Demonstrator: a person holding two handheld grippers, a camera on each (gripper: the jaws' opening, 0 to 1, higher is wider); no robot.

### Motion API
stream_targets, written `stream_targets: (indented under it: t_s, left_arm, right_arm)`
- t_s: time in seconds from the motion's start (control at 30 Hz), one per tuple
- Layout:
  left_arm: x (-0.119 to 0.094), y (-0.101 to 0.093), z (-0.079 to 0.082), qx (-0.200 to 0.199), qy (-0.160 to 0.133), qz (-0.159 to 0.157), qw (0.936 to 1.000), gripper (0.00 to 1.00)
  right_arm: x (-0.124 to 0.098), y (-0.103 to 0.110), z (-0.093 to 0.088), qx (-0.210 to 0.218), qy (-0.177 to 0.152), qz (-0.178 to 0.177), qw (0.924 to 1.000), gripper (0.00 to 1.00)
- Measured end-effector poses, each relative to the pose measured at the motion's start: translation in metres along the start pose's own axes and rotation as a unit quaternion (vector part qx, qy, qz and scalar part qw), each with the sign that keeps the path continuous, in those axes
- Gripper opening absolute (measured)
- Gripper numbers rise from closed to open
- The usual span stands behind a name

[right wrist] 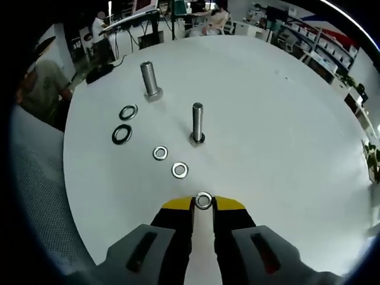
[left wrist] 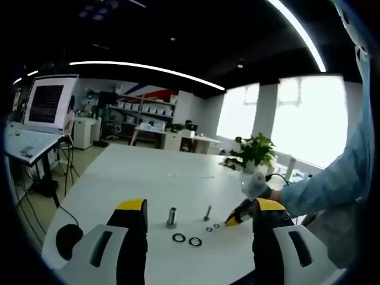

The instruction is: Place the washer onto the threaded stud by aligning its center hole with the stud, sliding it down to the base, and recovering from edge contact or off-axis alignment until the washer reaches the visible bottom stop.

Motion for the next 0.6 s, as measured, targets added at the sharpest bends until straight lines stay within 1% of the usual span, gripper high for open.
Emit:
stream_targets:
  t_s: [0.1,0.3,0.5,0.6]
  left_arm:
    - [0.000,0.000,0.000,-0.001,-0.001,0.001,1.0000,0.71]
    - [0.000,0.000,0.000,-0.001,0.000,0.001,1.0000,0.71]
    - [0.000,-0.001,0.000,0.000,0.001,-0.001,1.0000,0.71]
    - [0.000,-0.001,0.000,-0.001,0.000,-0.001,1.0000,0.71]
  right_arm:
    - [-0.002,-0.001,0.004,0.003,-0.009,-0.001,1.0000,0.13]
    - [-0.011,-0.001,0.020,-0.005,-0.036,-0.005,0.9993,0.13]
    - [-0.021,0.001,0.037,-0.004,-0.066,-0.001,0.9978,0.13]
    - [-0.024,0.002,0.044,-0.016,-0.073,-0.001,0.9972,0.13]
Point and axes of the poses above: the point that each gripper's makers call its tool centre point, and the gripper's own axes: x roughly forward along the fingers, y roughly to its left, z roughly out of its top, the point moved 10 cm from there along -x, roughly backward along the fingers, and after that the axes turned 5 degrees about x, right-handed, at the moved point
